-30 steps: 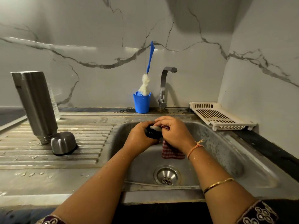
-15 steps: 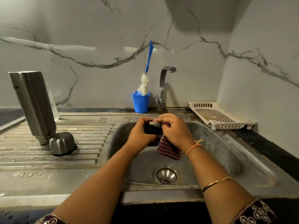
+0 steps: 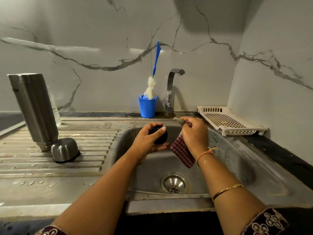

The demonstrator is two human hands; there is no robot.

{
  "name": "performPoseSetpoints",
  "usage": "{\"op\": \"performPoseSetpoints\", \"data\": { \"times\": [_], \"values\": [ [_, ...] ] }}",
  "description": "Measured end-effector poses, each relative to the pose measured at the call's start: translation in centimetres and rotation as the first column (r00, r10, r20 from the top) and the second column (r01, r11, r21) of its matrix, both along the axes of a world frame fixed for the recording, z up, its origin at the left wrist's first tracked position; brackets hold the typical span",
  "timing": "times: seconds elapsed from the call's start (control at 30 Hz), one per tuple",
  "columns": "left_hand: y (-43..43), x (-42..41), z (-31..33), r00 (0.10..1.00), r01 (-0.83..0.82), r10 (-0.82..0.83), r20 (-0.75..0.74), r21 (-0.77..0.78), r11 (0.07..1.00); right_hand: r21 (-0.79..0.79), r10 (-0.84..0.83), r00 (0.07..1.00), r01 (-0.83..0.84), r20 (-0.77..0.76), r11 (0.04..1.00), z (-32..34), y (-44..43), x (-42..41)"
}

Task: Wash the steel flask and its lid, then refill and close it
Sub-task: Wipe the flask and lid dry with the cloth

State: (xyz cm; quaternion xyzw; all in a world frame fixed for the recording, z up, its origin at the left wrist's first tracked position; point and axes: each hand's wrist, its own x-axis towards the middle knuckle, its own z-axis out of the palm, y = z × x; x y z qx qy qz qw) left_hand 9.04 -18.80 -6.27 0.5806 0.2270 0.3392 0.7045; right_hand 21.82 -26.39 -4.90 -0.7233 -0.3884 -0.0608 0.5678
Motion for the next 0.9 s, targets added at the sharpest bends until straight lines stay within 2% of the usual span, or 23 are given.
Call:
{"op": "performPoseSetpoints", "data": {
  "times": [0.2, 0.33, 0.37, 0.4, 0.43, 0.47, 0.5, 0.53, 0.57, 0.63, 0.73, 0.8, 0.83, 0.9],
  "values": [
    [0.6, 0.2, -0.2, 0.984, -0.175, 0.174, -0.03, -0.027, 0.984, -0.019, 0.005, 1.0, -0.004, 0.026, 1.0, -0.4, 0.1, -0.2],
    [0.8, 0.1, -0.6, 0.985, -0.164, 0.162, -0.053, -0.035, 0.986, -0.021, 0.006, 1.0, -0.005, 0.028, 1.0, -0.4, 0.1, -0.3],
    [0.7, 0.1, -0.7, 0.981, -0.174, 0.175, -0.088, 0.017, 0.985, -0.022, 0.007, 0.999, -0.006, 0.032, 1.0, -0.4, 0.2, -0.3],
    [0.7, 0.0, -0.8, 0.964, -0.215, 0.235, -0.127, 0.151, 0.965, -0.023, 0.008, 0.999, -0.007, 0.036, 1.0, -0.4, 0.2, -0.3],
    [0.7, 0.0, -0.8, 0.926, -0.28, 0.35, -0.138, 0.369, 0.886, -0.023, 0.008, 0.999, -0.007, 0.039, 1.0, -0.4, 0.2, -0.4],
    [0.7, 0.1, -0.8, 0.882, -0.345, 0.466, -0.072, 0.575, 0.742, -0.021, 0.007, 0.999, -0.006, 0.042, 1.0, -0.4, 0.2, -0.4],
    [0.7, 0.2, -0.9, 0.849, -0.41, 0.527, 0.044, 0.682, 0.605, -0.019, 0.008, 0.999, -0.007, 0.047, 1.0, -0.3, 0.2, -0.4],
    [0.6, 0.2, -0.9, 0.84, -0.439, 0.534, 0.102, 0.705, 0.557, -0.017, 0.008, 0.999, -0.007, 0.051, 1.0, -0.3, 0.2, -0.3],
    [0.5, 0.2, -0.8, 0.856, -0.425, 0.51, 0.089, 0.682, 0.594, -0.017, 0.007, 0.999, -0.006, 0.054, 1.0, -0.3, 0.2, -0.3],
    [0.7, 0.3, -1.0, 0.874, -0.346, 0.484, -0.051, 0.633, 0.692, -0.022, 0.007, 0.998, -0.006, 0.057, 1.0, -0.4, 0.3, -0.4],
    [1.3, 0.0, -1.5, 0.833, -0.403, 0.546, -0.092, 0.575, 0.712, -0.031, 0.014, 0.998, -0.012, 0.06, 0.999, -0.5, 0.4, -0.5],
    [1.2, -0.1, -1.2, 0.804, -0.325, 0.543, -0.241, 0.586, 0.742, -0.036, 0.018, 0.998, -0.016, 0.057, 0.999, -0.6, 0.4, -0.5],
    [1.0, -0.1, -1.2, 0.786, -0.287, 0.552, -0.28, 0.625, 0.726, -0.04, 0.023, 0.998, -0.02, 0.061, 0.999, -0.6, 0.5, -0.5],
    [1.2, -0.1, -1.6, 0.767, -0.307, 0.598, -0.232, 0.686, 0.66, -0.039, 0.028, 0.998, -0.025, 0.063, 0.999, -0.6, 0.5, -0.5]
  ]
}}
